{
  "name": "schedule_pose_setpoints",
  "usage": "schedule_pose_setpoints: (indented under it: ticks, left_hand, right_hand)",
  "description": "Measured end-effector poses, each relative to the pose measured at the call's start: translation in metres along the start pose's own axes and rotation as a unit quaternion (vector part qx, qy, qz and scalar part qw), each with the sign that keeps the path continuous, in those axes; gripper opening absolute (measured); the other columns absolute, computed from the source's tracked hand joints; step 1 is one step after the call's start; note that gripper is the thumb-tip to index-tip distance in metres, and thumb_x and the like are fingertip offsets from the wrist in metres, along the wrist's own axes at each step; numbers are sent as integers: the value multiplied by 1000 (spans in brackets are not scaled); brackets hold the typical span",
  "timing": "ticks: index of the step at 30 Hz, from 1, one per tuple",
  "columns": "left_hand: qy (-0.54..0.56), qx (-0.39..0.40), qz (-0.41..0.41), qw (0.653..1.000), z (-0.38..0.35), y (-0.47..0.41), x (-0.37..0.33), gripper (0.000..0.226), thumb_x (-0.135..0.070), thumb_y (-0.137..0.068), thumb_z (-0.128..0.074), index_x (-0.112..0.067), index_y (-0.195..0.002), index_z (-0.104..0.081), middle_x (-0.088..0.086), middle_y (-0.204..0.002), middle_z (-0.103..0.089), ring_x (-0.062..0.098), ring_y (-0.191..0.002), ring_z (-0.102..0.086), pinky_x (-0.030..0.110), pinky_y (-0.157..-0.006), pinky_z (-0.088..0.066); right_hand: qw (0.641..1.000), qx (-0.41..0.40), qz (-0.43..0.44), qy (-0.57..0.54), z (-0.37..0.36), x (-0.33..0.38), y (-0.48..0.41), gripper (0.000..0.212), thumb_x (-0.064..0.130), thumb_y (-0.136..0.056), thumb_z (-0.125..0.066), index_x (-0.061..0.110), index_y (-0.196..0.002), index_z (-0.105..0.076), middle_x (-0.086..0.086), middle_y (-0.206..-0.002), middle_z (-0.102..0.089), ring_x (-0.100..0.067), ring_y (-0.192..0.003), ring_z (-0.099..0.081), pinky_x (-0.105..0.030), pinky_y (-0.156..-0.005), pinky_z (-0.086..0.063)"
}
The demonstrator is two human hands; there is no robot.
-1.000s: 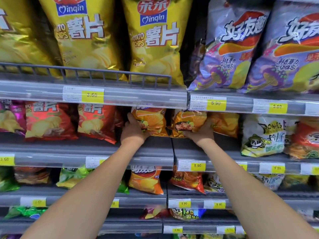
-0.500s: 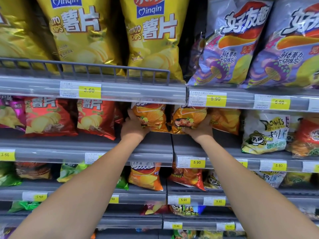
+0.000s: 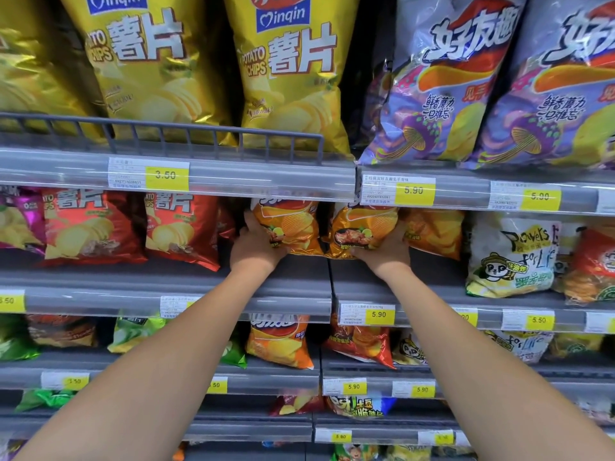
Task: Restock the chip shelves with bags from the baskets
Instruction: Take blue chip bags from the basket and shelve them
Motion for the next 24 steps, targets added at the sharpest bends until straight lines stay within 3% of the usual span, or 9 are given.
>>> schedule_pose_setpoints:
  ticks: [13, 18, 24]
  left_hand:
    - [-1, 22, -2, 1000, 0, 4, -3, 126, -48, -84, -81, -14, -163, 11, 21, -157, -41, 42, -134, -53, 49, -105, -50]
    - [-3, 41, -13, 999, 4, 4, -3, 130, -46, -85, -81, -13, -162, 19, 21, -154, -45, 40, -132, -56, 46, -103, -52]
    - [26, 40, -38, 998, 19, 24, -6, 133, -51, -83, -82, -11, -163, 17, 16, -166, -28, 37, -143, -45, 44, -109, -48]
  right_hand:
    - [1000, 11, -15, 23, 1, 4, 4, 132, 38, -75, -90, 17, -162, 8, -20, -165, -19, -42, -146, -35, -49, -115, -37]
    - [998, 25, -20, 52, 6, 14, 16, 133, 38, -79, -87, 9, -161, 13, -19, -169, -9, -39, -152, -26, -46, -117, -34]
    - [991, 38, 22, 125, 10, 24, 44, 126, 52, -82, -79, 9, -161, 10, -15, -169, -5, -41, -150, -27, -50, -113, -39]
Point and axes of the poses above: each hand's wrist, its own y-axis away from the middle knuckle, its own z-axis out of the back of the hand, x = y × z, the point moved 10 cm from there along -y, towards the middle knuckle
